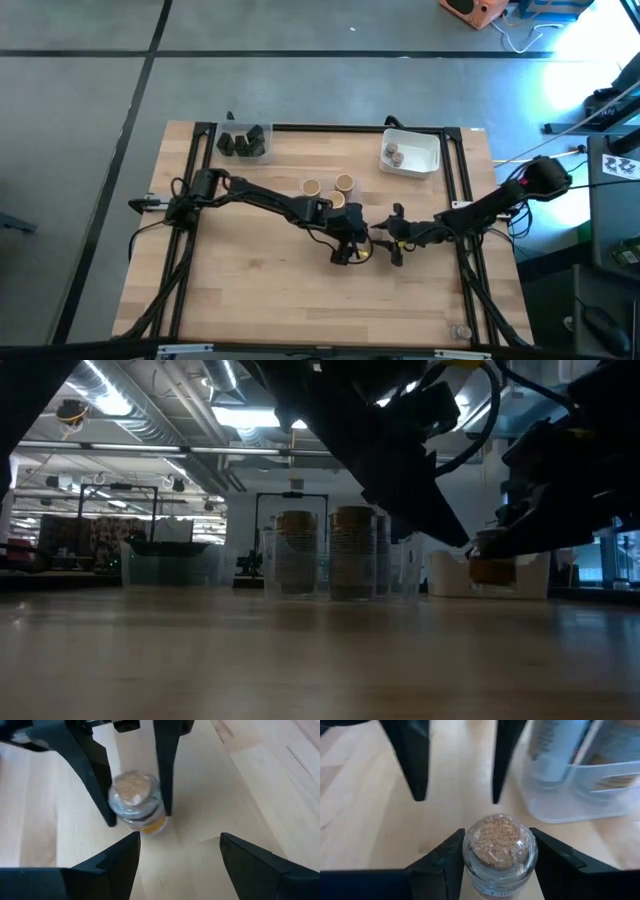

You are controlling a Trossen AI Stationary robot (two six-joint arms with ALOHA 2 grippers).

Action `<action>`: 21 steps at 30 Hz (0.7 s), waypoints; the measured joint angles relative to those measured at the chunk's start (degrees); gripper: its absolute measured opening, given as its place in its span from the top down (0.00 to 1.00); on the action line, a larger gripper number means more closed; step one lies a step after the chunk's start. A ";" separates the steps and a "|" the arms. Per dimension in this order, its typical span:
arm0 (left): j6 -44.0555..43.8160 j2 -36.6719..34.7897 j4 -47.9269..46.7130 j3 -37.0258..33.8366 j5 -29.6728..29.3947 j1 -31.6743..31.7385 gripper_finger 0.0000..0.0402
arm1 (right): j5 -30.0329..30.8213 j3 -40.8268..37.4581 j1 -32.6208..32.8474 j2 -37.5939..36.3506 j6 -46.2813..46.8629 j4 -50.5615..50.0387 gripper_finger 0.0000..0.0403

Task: Sort spices by type
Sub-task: Put the brown seasoning bottle into the white bin

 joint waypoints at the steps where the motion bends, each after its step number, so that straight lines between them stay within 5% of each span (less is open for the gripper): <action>1: -0.02 -0.16 0.00 0.00 -0.09 0.01 0.37 | 0.83 0.00 0.00 -1.58 -0.03 -1.82 0.53; 12: -0.23 -1.65 -2.33 0.00 -0.31 -0.34 0.37 | 15.11 0.00 -2.64 -23.53 -2.64 -21.61 0.53; 21: -0.02 -1.68 -2.44 0.00 -0.29 -0.30 0.37 | 19.93 0.00 -18.36 -35.78 -10.91 -26.27 0.53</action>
